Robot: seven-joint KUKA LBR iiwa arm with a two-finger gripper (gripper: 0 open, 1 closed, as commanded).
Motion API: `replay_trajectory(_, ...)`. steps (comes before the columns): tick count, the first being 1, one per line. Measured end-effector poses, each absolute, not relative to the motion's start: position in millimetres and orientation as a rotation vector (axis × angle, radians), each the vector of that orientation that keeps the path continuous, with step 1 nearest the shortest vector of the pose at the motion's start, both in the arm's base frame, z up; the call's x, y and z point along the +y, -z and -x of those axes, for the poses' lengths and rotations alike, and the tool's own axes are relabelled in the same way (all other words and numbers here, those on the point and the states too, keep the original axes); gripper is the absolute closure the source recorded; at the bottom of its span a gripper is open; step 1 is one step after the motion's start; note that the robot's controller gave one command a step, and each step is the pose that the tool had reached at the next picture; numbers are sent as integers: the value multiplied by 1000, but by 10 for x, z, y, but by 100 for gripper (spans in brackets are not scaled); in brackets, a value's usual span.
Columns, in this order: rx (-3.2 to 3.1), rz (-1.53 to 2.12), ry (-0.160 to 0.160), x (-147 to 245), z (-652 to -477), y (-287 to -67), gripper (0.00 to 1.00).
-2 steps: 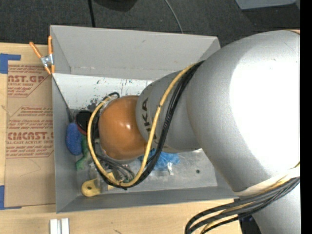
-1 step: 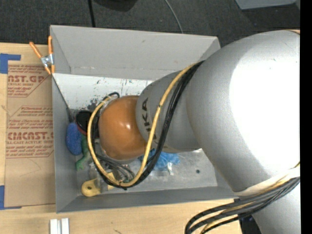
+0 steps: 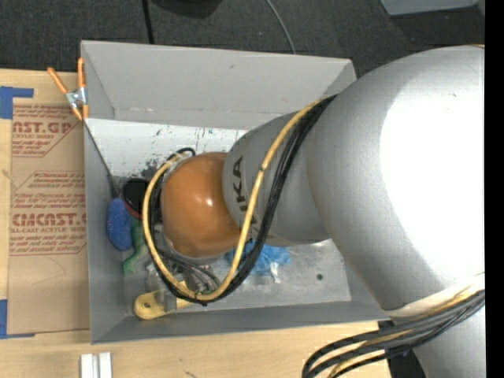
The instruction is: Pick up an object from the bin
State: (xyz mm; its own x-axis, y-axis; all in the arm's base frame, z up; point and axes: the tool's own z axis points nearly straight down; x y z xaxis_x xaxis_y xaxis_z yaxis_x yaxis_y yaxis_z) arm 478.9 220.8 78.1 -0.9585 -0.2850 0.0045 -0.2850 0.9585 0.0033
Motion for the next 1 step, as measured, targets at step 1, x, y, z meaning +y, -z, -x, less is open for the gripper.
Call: replay_trajectory(1,-3102,-451,2,2206,-4782,-1097,100)
